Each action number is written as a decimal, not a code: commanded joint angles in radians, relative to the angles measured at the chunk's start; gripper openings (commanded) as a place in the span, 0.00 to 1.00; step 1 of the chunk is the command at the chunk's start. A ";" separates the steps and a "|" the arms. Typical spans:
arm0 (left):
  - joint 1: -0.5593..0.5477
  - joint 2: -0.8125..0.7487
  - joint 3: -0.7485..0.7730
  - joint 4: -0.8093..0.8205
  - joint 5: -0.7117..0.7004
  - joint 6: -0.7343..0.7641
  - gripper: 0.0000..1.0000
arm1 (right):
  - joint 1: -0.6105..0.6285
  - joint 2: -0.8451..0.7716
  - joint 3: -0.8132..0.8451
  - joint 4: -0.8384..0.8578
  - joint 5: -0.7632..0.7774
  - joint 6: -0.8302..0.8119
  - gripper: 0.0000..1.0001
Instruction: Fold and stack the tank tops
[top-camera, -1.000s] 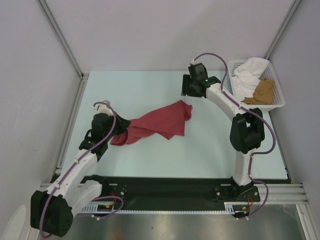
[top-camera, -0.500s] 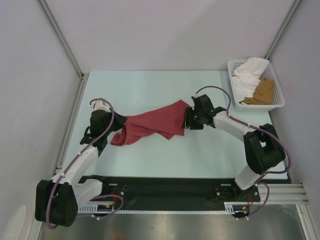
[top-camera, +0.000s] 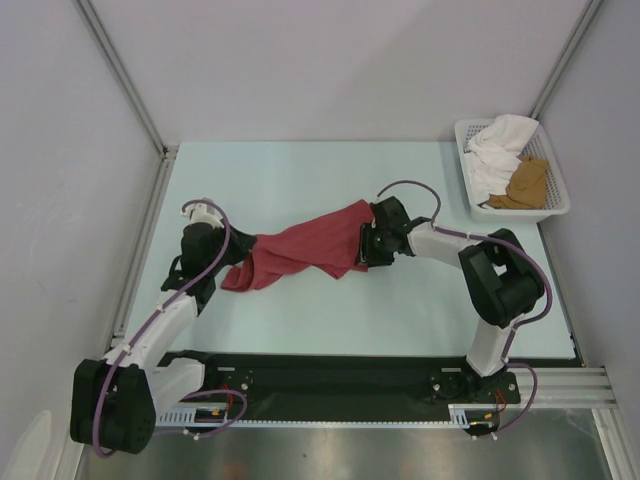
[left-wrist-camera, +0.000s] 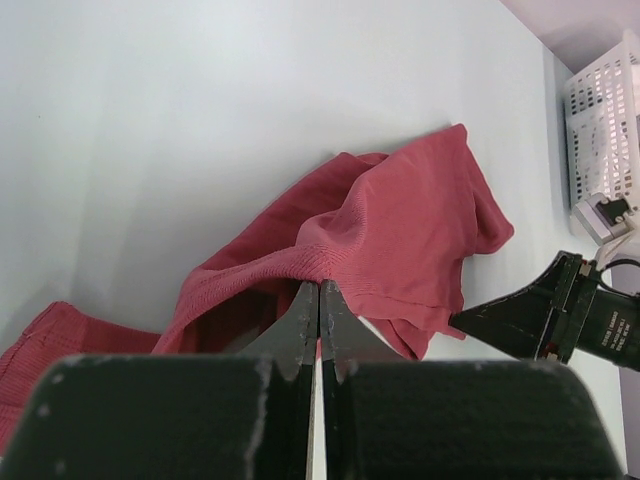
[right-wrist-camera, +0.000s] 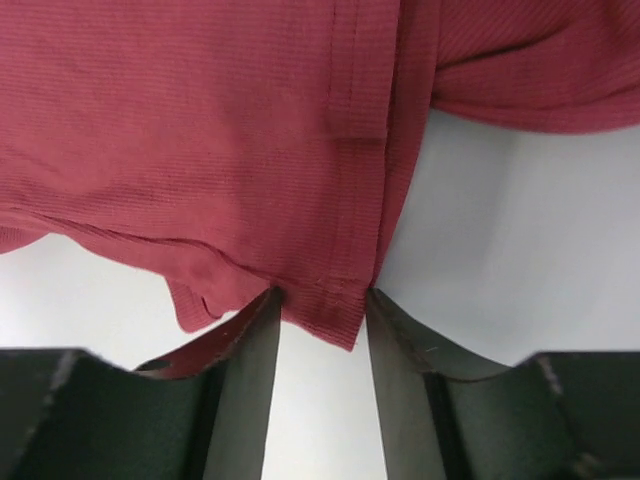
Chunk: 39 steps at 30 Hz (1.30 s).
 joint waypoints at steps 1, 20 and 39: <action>0.011 0.002 -0.010 0.047 0.029 0.018 0.00 | 0.013 0.010 0.028 0.021 0.028 0.022 0.44; 0.008 -0.004 -0.017 0.078 0.085 0.035 0.00 | 0.023 -0.062 0.025 -0.028 0.221 -0.015 0.00; -0.046 -0.126 0.419 -0.152 0.110 0.092 0.00 | -0.155 -0.582 0.284 -0.125 0.137 -0.189 0.00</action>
